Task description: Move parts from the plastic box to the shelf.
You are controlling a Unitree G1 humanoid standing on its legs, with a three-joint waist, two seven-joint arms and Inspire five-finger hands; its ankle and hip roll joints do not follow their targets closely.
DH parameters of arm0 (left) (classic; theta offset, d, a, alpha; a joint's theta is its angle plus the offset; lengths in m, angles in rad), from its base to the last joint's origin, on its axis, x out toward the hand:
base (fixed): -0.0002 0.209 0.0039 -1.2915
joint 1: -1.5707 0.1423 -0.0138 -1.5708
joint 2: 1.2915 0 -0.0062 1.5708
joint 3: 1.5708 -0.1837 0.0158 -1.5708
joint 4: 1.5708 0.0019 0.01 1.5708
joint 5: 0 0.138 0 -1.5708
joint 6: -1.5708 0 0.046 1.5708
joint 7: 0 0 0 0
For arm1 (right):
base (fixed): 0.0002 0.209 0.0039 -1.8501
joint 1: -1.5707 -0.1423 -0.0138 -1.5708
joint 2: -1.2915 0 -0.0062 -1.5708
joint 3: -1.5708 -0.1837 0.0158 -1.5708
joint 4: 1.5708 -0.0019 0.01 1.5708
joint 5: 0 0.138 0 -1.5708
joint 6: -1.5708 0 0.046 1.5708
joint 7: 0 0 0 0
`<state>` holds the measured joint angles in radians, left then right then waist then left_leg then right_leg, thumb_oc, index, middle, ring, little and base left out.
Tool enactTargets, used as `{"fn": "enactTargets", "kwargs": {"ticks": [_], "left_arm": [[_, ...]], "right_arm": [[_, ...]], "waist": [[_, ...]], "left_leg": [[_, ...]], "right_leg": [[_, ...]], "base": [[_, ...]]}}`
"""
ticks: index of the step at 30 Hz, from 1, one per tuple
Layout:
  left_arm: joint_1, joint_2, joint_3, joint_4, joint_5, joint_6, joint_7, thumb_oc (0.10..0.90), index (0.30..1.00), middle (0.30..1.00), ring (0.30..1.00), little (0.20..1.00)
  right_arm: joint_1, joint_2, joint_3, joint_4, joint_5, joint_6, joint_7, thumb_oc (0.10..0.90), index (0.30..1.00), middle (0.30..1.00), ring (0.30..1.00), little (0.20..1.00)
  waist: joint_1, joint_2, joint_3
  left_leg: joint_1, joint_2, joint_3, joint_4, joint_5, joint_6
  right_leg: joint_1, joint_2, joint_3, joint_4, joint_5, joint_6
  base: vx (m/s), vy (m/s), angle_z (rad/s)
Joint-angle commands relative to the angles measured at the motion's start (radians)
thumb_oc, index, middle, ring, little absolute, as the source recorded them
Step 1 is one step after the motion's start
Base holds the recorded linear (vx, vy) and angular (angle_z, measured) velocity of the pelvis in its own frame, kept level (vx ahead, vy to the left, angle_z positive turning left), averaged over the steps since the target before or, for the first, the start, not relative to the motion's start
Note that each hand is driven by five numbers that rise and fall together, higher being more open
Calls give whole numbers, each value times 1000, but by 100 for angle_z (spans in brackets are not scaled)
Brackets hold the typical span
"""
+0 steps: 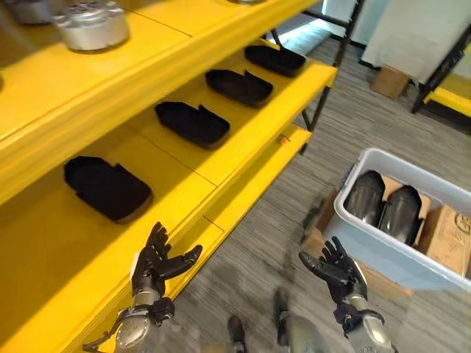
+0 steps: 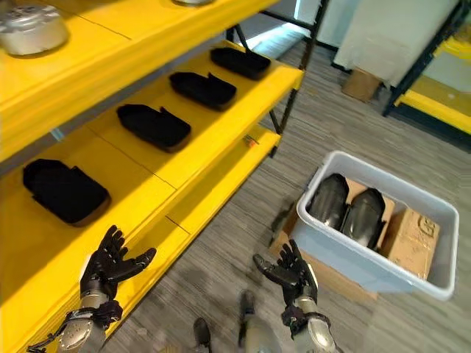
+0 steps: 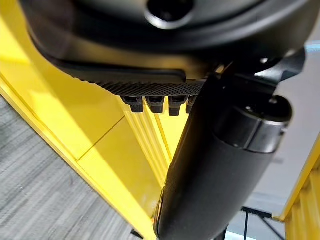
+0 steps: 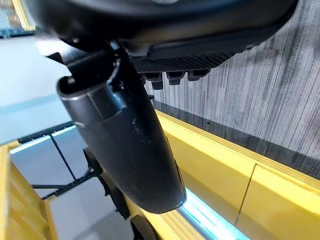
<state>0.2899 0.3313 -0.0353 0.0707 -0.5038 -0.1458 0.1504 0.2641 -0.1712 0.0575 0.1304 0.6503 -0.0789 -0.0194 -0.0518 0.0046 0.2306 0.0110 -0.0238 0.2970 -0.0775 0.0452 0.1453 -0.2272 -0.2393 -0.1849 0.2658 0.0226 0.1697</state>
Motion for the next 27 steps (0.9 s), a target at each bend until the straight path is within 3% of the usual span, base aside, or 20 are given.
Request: {"fn": "enactTargets", "kwargs": {"ticks": [1,3,5,7,9,11,22,25,26,27], "left_arm": [[-30,5,-13,-93,4,-20,-30,900,1000,1000,1000,1000],[-11,0,-5,-98,4,-16,-42,900,1000,1000,1000,1000],[7,-8,6,-91,12,-11,-47,900,1000,1000,1000,1000],[25,-20,18,-83,14,-8,-42,900,1000,1000,1000,1000],[41,-23,34,-84,4,-9,-51,900,1000,1000,1000,1000],[52,-35,36,-81,-2,-4,-68,900,1000,1000,1000,1000],[72,-62,30,-65,-1,-3,-89,900,1000,1000,1000,1000],[51,-59,22,-64,1,-10,-81,900,1000,1000,1000,1000],[42,-57,27,-61,-5,-14,-86,900,1000,1000,1000,1000],[40,-59,25,-62,-9,-13,-86,900,1000,1000,1000,1000]], "right_arm": [[-34,-18,-3,-123,-4,-80,15,900,1000,1000,1000,1000],[-24,-13,-10,-130,-6,-74,21,900,1000,1000,1000,1000],[0,-7,-22,-133,-20,-68,23,900,1000,1000,1000,1000],[2,-11,-23,-125,-15,-63,23,900,1000,1000,1000,1000],[10,-19,-40,-147,-9,-60,35,900,1000,1000,1000,1000],[37,-34,-70,-157,-21,-63,35,900,1000,1000,1000,1000],[51,-67,-109,-193,-18,-88,38,900,1000,1000,1000,1000],[55,-82,-122,-194,-21,-102,30,900,1000,1000,1000,1000],[64,-88,-127,-183,-16,-107,33,900,1000,1000,1000,1000],[62,-94,-123,-181,-11,-108,33,900,1000,1000,1000,1000]], "waist": [[-20,-12,-51],[-16,-25,-66],[-13,-52,-81],[-18,-61,-97],[-24,-63,-99],[-42,-51,-108],[-72,-3,-116],[-96,21,-99],[-106,9,-74],[-101,4,-61]], "left_leg": [[11,17,-98,10,-93,-87],[9,10,-83,14,-107,-88],[23,-1,-67,13,-118,-91],[28,16,-45,15,-116,-106],[36,41,-35,25,-115,-119],[63,96,-22,5,-94,-157],[84,199,-1,-6,-38,-225],[50,241,-28,0,1,-245],[11,296,-30,131,17,-249],[-18,313,-50,207,42,-250]], "right_leg": [[71,-64,86,-147,98,10],[95,-108,75,-187,139,26],[134,-119,38,-259,174,63],[136,-92,45,-284,182,80],[150,-72,29,-306,170,68],[184,-24,26,-330,105,43],[214,72,38,-341,25,-8],[155,120,99,-260,-32,-50],[141,167,122,-190,-81,-97],[142,184,129,-184,-86,-114]], "base": [[-31,-37,-44],[21,-84,-74],[82,-127,-48],[118,-225,-37],[123,-222,-29],[110,-239,-40],[46,-140,-9],[-17,-318,-10],[34,-531,-17],[29,-542,-17]]}}
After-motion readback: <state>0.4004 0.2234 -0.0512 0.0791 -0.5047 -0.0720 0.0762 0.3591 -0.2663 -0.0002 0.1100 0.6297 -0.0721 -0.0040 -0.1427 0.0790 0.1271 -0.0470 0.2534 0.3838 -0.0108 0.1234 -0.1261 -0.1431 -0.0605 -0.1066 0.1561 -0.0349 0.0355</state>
